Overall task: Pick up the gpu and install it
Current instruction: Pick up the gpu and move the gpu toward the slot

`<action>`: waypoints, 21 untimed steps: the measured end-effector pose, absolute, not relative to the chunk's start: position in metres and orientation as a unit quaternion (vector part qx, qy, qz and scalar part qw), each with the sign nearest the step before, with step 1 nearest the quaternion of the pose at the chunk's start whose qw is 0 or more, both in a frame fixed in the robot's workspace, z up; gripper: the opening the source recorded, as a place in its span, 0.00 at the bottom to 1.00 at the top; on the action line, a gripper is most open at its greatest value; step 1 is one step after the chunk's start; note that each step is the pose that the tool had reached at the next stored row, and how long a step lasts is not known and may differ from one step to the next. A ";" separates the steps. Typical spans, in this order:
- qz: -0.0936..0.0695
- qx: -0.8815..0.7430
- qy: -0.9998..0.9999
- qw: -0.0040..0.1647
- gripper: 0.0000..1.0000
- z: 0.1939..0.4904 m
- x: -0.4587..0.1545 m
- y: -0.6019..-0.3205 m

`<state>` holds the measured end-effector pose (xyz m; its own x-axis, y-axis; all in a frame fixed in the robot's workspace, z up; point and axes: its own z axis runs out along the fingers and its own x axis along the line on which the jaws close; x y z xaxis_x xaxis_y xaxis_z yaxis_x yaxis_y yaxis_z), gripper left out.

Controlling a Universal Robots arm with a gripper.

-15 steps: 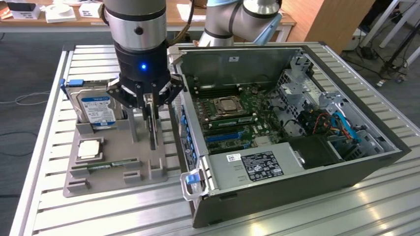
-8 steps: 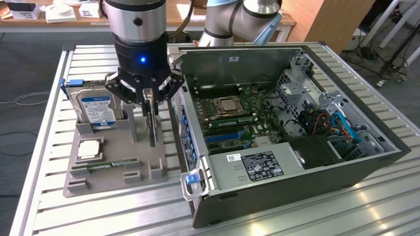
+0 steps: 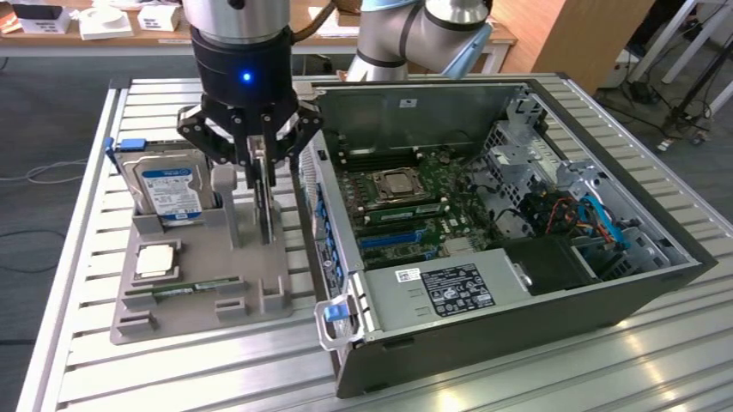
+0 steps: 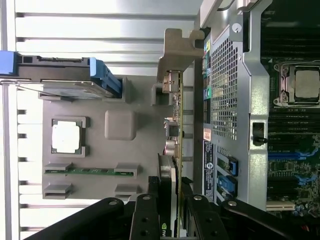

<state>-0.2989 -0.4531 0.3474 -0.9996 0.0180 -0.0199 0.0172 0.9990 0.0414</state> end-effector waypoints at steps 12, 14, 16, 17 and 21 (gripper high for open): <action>0.021 0.009 1.000 0.010 0.27 0.373 -0.299 -0.453; 0.021 0.009 1.000 0.010 0.27 0.377 -0.299 -0.453; 0.021 0.009 1.000 0.010 0.27 0.382 -0.299 -0.453; 0.021 0.009 1.000 0.010 0.27 0.384 -0.299 -0.453; 0.021 0.009 1.000 0.010 0.27 0.392 -0.299 -0.453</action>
